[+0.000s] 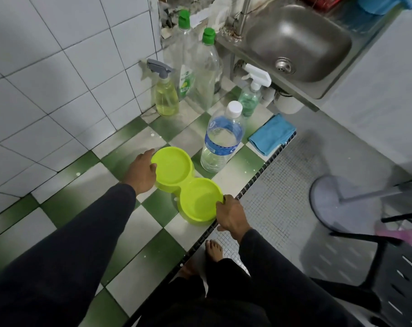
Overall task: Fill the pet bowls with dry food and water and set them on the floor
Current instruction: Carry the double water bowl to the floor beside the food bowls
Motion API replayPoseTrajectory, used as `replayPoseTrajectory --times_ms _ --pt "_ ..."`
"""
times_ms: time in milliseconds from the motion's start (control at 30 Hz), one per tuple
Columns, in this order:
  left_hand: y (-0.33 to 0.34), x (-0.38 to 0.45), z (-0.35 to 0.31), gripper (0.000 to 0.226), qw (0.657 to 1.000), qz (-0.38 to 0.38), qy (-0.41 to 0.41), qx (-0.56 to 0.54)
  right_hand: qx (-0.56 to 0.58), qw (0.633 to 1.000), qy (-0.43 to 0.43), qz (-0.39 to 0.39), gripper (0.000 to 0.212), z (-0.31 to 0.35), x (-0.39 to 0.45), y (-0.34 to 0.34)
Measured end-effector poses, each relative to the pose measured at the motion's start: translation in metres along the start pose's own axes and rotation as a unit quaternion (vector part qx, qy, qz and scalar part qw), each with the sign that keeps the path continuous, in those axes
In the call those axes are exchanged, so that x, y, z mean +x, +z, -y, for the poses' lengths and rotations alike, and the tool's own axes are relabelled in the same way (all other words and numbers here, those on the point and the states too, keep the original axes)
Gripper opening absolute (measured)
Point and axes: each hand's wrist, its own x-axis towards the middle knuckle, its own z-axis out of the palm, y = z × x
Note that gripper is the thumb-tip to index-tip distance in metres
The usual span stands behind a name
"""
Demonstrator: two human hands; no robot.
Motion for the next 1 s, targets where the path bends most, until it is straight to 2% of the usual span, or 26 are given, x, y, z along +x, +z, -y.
replayPoseTrajectory --times_ms 67,200,300,600,767,900,1000 --pt "0.003 0.005 0.002 0.050 1.000 0.002 -0.010 -0.013 0.003 1.000 0.000 0.001 0.038 -0.001 0.002 0.000" --pt "0.005 0.013 0.003 0.047 1.000 0.000 -0.016 -0.012 -0.001 1.000 -0.012 -0.001 0.054 -0.009 0.010 0.004" --pt "0.006 0.017 0.003 0.046 1.000 -0.003 -0.015 -0.001 -0.005 1.000 -0.012 0.001 0.059 -0.012 0.015 0.005" --pt "0.008 0.027 0.010 0.040 1.000 -0.018 -0.022 -0.008 -0.025 1.000 -0.002 0.017 0.042 -0.007 0.018 0.002" --pt "0.008 0.025 0.006 0.039 0.999 -0.026 -0.027 -0.013 -0.015 1.000 -0.001 0.013 0.055 -0.012 0.024 0.008" --pt "0.008 0.022 0.006 0.038 0.999 -0.031 -0.025 -0.025 -0.016 1.000 0.006 0.024 0.029 -0.010 0.022 0.006" --pt "0.007 0.017 0.005 0.036 0.998 -0.031 -0.027 -0.037 -0.018 1.000 -0.008 0.016 0.032 -0.011 0.020 0.004"
